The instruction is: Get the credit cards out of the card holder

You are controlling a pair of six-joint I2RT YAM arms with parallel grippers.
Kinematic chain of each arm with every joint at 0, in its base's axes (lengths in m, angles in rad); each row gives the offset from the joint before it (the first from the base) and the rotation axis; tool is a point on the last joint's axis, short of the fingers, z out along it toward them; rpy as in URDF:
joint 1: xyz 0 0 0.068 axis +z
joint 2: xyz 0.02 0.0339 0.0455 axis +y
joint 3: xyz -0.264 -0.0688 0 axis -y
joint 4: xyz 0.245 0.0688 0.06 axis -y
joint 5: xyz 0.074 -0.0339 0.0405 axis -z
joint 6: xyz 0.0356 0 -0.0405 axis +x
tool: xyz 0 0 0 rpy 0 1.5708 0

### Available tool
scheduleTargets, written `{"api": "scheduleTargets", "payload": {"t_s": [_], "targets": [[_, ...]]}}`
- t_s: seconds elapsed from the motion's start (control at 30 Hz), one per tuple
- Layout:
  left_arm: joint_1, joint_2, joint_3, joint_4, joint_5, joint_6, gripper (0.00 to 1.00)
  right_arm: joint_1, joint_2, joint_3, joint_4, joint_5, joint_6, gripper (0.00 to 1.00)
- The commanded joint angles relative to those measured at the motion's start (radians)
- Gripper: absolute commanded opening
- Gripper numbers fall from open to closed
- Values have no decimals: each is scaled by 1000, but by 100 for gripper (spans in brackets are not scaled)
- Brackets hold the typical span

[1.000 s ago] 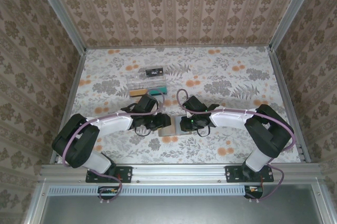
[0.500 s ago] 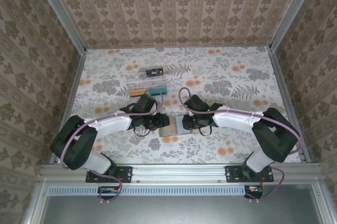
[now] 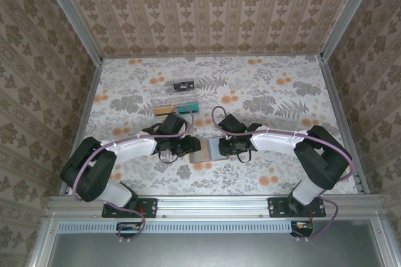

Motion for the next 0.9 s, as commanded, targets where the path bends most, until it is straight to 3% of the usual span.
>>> {"api": "scheduleTargets", "payload": {"t_s": [0.0,0.87], "targets": [[5,23,7,-25,1,21,42,1,27,-5,-14,8,12,26],[-19,45,40,66,73,34,44,0,41,-8,-1,-11,26,26]]}}
